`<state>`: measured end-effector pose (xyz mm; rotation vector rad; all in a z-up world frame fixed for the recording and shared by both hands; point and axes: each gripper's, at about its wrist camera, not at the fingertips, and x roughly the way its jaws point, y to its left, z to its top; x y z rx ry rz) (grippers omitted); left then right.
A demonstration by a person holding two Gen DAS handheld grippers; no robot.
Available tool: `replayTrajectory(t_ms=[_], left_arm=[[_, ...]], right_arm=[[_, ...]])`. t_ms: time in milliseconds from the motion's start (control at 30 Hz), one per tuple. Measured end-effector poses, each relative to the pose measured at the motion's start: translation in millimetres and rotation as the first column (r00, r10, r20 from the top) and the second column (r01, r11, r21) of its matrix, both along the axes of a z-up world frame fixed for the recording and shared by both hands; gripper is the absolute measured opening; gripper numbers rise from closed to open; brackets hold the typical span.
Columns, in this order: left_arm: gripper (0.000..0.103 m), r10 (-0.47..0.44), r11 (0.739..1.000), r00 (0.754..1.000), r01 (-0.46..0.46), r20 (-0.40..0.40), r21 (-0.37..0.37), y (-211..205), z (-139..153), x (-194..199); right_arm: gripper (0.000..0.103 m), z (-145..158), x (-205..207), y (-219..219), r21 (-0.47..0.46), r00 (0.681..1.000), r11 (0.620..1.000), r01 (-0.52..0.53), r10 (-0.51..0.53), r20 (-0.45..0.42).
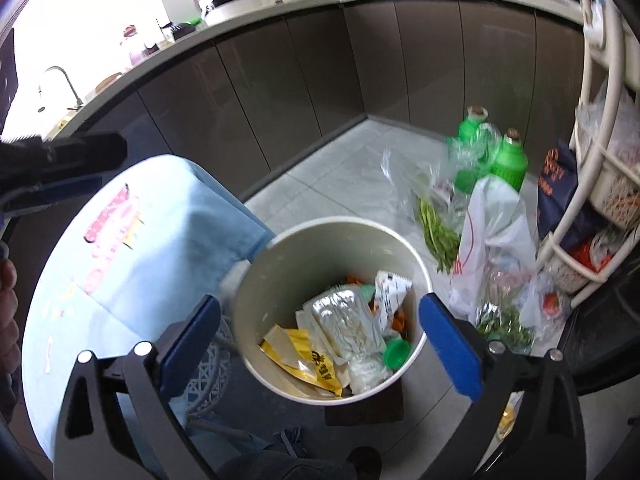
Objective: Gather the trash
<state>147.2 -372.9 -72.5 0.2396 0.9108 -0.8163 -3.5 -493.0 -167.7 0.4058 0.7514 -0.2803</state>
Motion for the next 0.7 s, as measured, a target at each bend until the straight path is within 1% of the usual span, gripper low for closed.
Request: replayTrajectory(t_ms=[100, 167, 333, 433, 533, 600, 700], left_arm=[[0.094, 0.052, 0.999, 0.998, -0.051, 0.028, -0.018, 22.6, 18.1, -6.9], [0.094, 0.086, 0.996, 0.995, -0.085, 0.049, -0.027, 39.0, 29.6, -12.1], [0.094, 0.203, 0.978, 0.974, -0.198, 0.098, -0.057, 94.4, 56.6, -26.6], [0.094, 0.277, 0.961, 0.953, -0.273, 0.121, -0.043, 128.2, 65.8, -34.5], [0.094, 0.349, 0.937, 0.928, -0.348, 0.129, -0.035, 164.1, 72.4, -42.5], [0.094, 0.4, 0.916, 0.908, -0.4, 0.128, -0.022, 190.7, 74.7, -48.6], [0.094, 0.459, 0.886, 0.879, -0.463, 0.13, 0.001, 225.5, 75.4, -56.3]], right_arm=[[0.099, 24.2, -1.5, 10.7, -0.023, 1.0, 1.0, -0.009, 0.009, 0.024], [0.099, 38.6, -3.0, 20.1, -0.044, 1.0, 0.999, -0.016, 0.017, 0.024], [0.1, 71.6, -5.3, 51.3, -0.087, 0.999, 0.995, -0.042, 0.043, 0.003], [0.1, 88.2, -6.4, 72.2, -0.108, 0.999, 0.993, -0.048, 0.046, -0.021], [0.1, 105.1, -6.7, 94.5, -0.109, 0.998, 0.993, -0.05, 0.047, -0.03], [0.1, 115.5, -6.7, 110.8, -0.116, 0.998, 0.992, -0.055, 0.052, -0.027], [0.1, 132.2, -4.2, 143.7, -0.138, 0.996, 0.986, -0.091, 0.089, -0.022]])
